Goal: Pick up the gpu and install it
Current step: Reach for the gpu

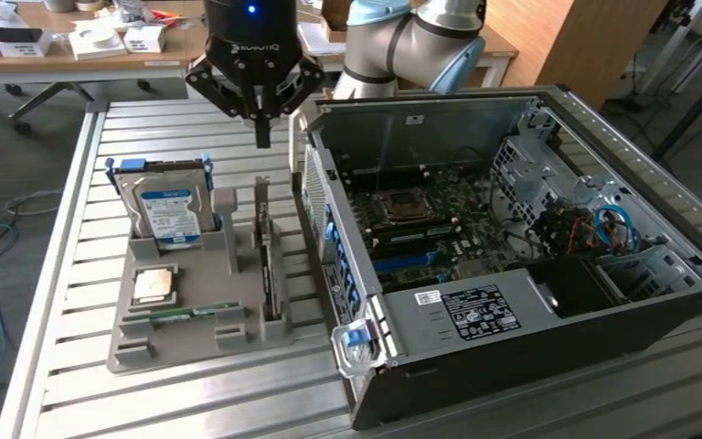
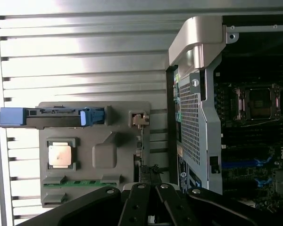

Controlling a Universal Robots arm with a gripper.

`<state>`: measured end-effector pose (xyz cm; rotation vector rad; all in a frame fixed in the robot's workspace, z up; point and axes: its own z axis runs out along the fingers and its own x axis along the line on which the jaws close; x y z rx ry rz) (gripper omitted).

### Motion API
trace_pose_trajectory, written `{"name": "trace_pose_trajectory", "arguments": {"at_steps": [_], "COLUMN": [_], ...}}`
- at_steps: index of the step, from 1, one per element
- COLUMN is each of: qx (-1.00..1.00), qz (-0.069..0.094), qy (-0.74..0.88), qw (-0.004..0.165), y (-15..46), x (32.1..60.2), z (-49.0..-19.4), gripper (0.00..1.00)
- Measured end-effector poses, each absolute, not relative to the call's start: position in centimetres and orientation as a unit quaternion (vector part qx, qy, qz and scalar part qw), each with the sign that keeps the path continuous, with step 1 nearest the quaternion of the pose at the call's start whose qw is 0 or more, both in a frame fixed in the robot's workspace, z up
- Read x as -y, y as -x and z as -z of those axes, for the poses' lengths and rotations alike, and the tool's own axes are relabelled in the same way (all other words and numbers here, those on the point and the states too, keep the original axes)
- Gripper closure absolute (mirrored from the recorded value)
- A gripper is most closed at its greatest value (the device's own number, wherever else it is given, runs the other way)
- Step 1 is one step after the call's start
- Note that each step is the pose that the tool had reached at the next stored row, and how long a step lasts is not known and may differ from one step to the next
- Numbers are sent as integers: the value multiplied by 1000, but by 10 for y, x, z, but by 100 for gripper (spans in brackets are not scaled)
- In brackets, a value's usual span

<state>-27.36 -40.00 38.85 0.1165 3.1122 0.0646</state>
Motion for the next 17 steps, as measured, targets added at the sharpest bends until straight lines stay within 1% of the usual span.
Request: {"name": "trace_pose_trajectory", "arguments": {"at_steps": [17], "qx": [-999], "qz": [-21], "qy": [-37], "qw": [13], "y": [282], "x": [425], "z": [-388], "gripper": [89]}}
